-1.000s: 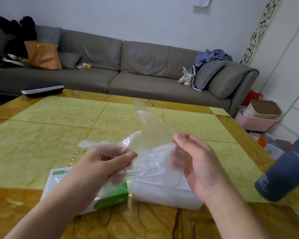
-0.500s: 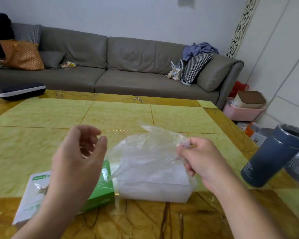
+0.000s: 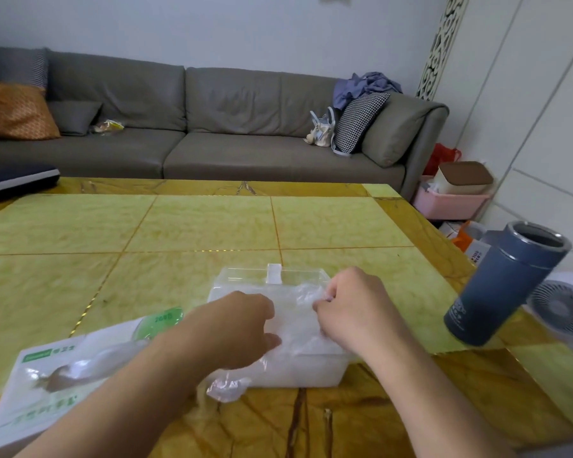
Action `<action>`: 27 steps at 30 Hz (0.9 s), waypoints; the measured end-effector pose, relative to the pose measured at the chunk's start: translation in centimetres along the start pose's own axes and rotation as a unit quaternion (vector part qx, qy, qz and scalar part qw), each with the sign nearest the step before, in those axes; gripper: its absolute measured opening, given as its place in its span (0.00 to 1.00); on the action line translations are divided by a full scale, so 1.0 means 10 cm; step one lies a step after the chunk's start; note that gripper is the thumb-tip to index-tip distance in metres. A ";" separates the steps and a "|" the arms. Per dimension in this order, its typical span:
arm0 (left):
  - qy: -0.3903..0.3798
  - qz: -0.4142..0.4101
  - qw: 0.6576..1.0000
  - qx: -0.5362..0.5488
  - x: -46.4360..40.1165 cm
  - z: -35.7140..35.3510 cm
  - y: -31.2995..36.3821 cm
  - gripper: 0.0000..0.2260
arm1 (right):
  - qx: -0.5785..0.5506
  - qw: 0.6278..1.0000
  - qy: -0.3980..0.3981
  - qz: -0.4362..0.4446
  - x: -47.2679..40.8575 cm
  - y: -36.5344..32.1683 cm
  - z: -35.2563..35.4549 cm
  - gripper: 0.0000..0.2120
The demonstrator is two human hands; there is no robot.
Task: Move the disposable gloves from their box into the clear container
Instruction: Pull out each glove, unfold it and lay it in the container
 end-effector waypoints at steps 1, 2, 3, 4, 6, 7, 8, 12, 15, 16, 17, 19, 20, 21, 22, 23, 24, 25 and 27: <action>-0.024 0.001 1.000 0.001 -0.01 -0.01 0.00 0.24 | 0.018 1.000 0.003 0.001 0.01 0.00 0.01 0.14; -0.042 0.001 0.999 0.000 -0.03 -0.02 0.00 0.27 | 0.038 0.999 0.004 0.001 0.02 -0.01 0.03 0.14; -0.057 0.000 0.998 -0.005 -0.05 -0.02 0.01 0.29 | 0.060 0.998 0.005 0.003 0.03 -0.01 0.05 0.14; -0.070 -0.002 0.997 -0.012 -0.06 -0.02 0.02 0.30 | 0.082 0.997 0.005 0.007 0.04 -0.03 0.07 0.14; -0.094 -0.005 0.995 -0.019 -0.09 0.01 0.04 0.33 | 0.115 0.993 -0.003 0.013 0.08 -0.07 0.09 0.13; -0.106 -0.005 0.994 -0.016 -0.10 0.03 0.05 0.34 | 0.129 0.992 -0.013 0.014 0.09 -0.09 0.09 0.12; -0.116 -0.006 0.993 -0.017 -0.11 0.05 0.06 0.35 | 0.141 0.990 -0.023 0.012 0.11 -0.11 0.09 0.11; -0.099 -0.009 0.990 -0.098 -0.14 0.14 0.17 0.35 | 0.182 0.982 -0.040 0.007 0.16 -0.17 0.10 0.12; -0.070 -0.036 0.989 -0.128 -0.19 0.15 0.25 0.34 | 0.201 0.978 -0.048 -0.004 0.17 -0.18 0.12 0.12; -0.067 -0.042 0.990 -0.118 -0.19 0.14 0.26 0.34 | 0.206 0.977 -0.048 -0.008 0.18 -0.18 0.13 0.12; -0.066 -0.045 0.991 -0.106 -0.20 0.13 0.26 0.34 | 0.209 0.977 -0.042 -0.008 0.18 -0.19 0.16 0.12; -0.067 -0.044 0.993 -0.092 -0.22 0.08 0.21 0.35 | 0.208 0.978 -0.014 0.016 0.19 -0.25 0.21 0.12; -0.066 -0.048 0.993 -0.090 -0.23 0.06 0.20 0.36 | 0.200 0.979 -0.001 0.045 0.20 -0.31 0.22 0.13; -0.064 -0.053 0.993 -0.089 -0.24 0.04 0.18 0.34 | 0.183 0.980 0.003 0.083 0.21 -0.37 0.21 0.13; -0.059 -0.058 0.993 -0.088 -0.25 0.03 0.17 0.31 | 0.161 0.979 -0.009 0.124 0.22 -0.44 0.18 0.13; -0.055 -0.065 0.992 -0.094 -0.26 0.01 0.17 0.25 | 0.140 0.977 -0.033 0.156 0.24 -0.50 0.12 0.10; -0.046 -0.075 0.991 -0.105 -0.26 0.01 0.18 0.19 | 0.123 0.975 -0.060 0.172 0.26 -0.54 0.06 0.06; -0.038 -0.083 0.989 -0.113 -0.26 0.01 0.19 0.15 | 0.122 0.974 -0.088 0.169 0.25 -0.53 -0.02 0.03; -0.041 -0.098 0.990 -0.096 -0.27 0.01 0.20 0.11 | 0.146 0.970 -0.146 0.126 0.18 -0.44 -0.16 0.05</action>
Point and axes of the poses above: each hand's wrist, its own x-axis away from the middle knuckle, its own z-axis out of the back of the hand, y = z × x, the point moved 5 cm from there along -x, towards the middle knuckle
